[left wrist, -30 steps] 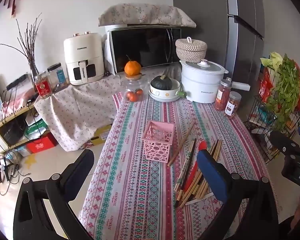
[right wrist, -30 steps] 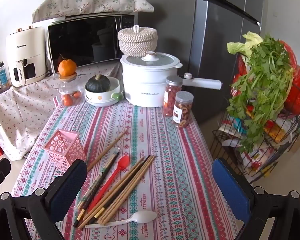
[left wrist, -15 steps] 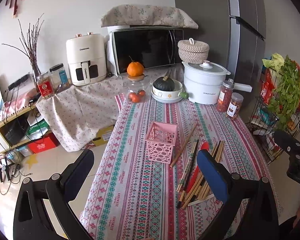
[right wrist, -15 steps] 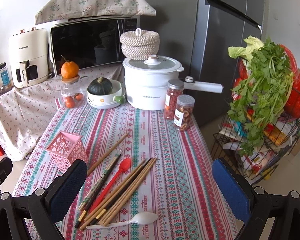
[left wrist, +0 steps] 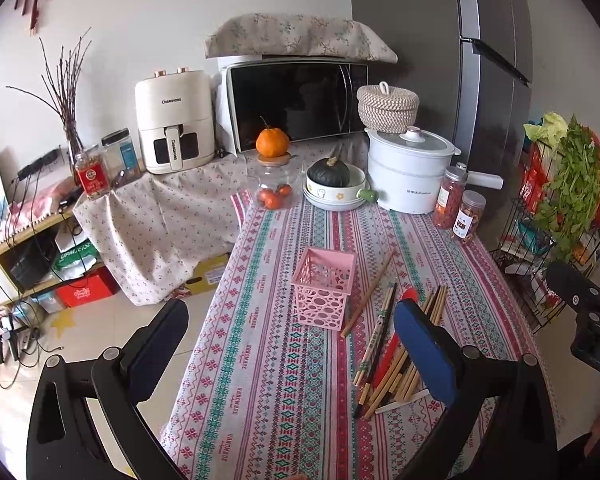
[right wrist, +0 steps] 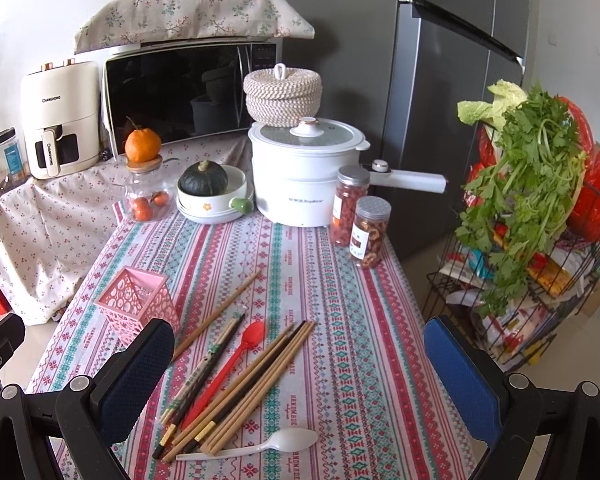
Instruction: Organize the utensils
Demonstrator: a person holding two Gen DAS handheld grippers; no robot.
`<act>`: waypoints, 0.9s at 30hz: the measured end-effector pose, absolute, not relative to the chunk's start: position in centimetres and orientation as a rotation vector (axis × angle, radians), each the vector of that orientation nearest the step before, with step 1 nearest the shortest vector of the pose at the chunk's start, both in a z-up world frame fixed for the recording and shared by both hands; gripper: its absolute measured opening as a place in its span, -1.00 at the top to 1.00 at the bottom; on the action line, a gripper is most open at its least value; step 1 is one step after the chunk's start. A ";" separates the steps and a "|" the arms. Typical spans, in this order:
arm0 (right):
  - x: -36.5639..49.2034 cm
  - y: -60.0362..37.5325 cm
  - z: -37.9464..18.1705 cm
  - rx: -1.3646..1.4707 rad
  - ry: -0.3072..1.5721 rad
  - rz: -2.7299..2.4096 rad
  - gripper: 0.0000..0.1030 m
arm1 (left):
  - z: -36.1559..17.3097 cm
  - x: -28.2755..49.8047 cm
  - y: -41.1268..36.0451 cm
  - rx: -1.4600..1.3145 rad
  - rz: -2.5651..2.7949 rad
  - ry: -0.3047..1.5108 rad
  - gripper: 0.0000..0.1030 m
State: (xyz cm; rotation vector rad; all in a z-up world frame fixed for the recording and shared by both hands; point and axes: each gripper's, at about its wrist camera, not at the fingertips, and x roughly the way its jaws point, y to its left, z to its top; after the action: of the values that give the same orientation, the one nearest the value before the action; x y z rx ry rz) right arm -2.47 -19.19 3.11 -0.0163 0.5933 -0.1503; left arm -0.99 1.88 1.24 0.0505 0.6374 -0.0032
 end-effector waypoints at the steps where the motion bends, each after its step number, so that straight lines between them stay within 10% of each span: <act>1: -2.5 -19.1 3.1 -0.017 0.592 -0.150 -1.00 | 1.3 -1.0 1.9 0.051 -0.002 0.637 -1.00; 27: -2.1 -18.8 2.5 -0.027 0.606 -0.144 -1.00 | 1.4 -1.4 2.3 0.041 0.012 0.624 -1.00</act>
State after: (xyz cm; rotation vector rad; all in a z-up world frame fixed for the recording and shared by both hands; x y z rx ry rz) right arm -2.12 -18.83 2.55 -0.0270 0.6064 -0.1444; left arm -1.36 2.33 1.43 0.0412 0.6239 0.0117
